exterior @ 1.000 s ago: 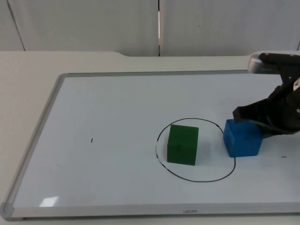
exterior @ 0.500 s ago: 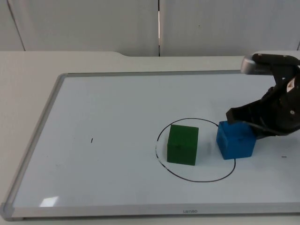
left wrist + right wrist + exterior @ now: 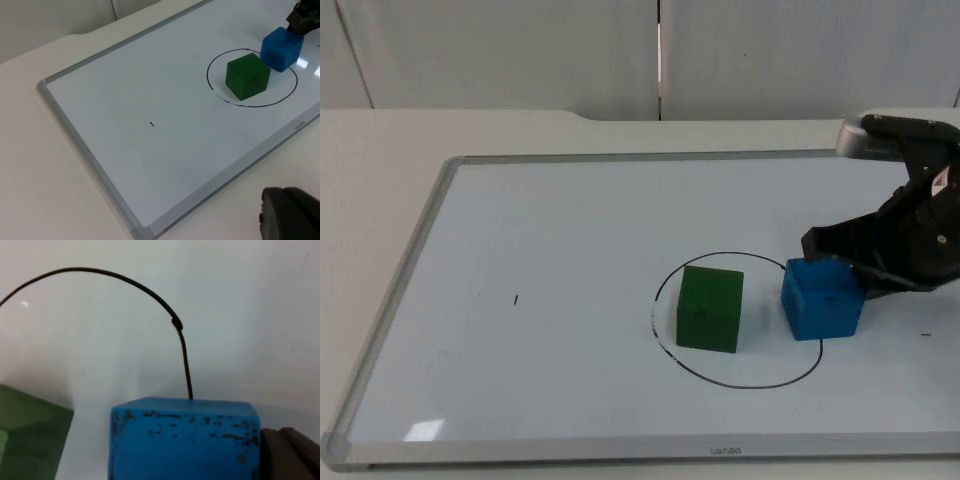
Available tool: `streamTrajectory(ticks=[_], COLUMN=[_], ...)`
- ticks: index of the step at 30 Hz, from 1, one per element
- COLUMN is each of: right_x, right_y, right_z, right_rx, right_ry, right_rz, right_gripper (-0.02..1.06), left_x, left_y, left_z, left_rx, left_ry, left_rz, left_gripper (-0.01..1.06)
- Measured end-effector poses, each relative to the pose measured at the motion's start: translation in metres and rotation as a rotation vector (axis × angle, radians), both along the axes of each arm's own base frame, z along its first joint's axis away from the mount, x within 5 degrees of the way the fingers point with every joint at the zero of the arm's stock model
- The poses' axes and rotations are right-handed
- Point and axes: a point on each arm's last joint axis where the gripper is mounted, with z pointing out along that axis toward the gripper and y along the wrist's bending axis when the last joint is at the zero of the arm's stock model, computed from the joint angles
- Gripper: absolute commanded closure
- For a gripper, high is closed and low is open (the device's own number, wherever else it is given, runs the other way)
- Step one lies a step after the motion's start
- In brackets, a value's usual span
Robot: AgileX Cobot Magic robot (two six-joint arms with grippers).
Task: Push the two cubes into the marked area.
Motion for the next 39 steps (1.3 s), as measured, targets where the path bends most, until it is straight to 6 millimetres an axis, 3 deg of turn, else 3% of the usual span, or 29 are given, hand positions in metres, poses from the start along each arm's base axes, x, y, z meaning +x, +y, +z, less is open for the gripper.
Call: streamTrajectory(ticks=[19,27,39], right_x=[-0.001,-0.008,-0.010], right_y=[0.001,0.019,0.026], right_z=[0.000,0.000,0.001], right_rx=[0.042,0.044,0.060], right_ry=[0.024,0.012,0.013], right_rz=[-0.057,-0.001,-0.004], right_gripper=[1.04,1.04,1.04], left_x=[0.000,0.000,0.000], left_y=[0.000,0.000,0.000], left_z=[0.000,0.000,0.000], left_rx=[0.000,0.000,0.000], left_ry=[0.000,0.000,0.000], left_rz=[0.000,0.000,0.000], left_gripper=[1.05,1.05,1.05])
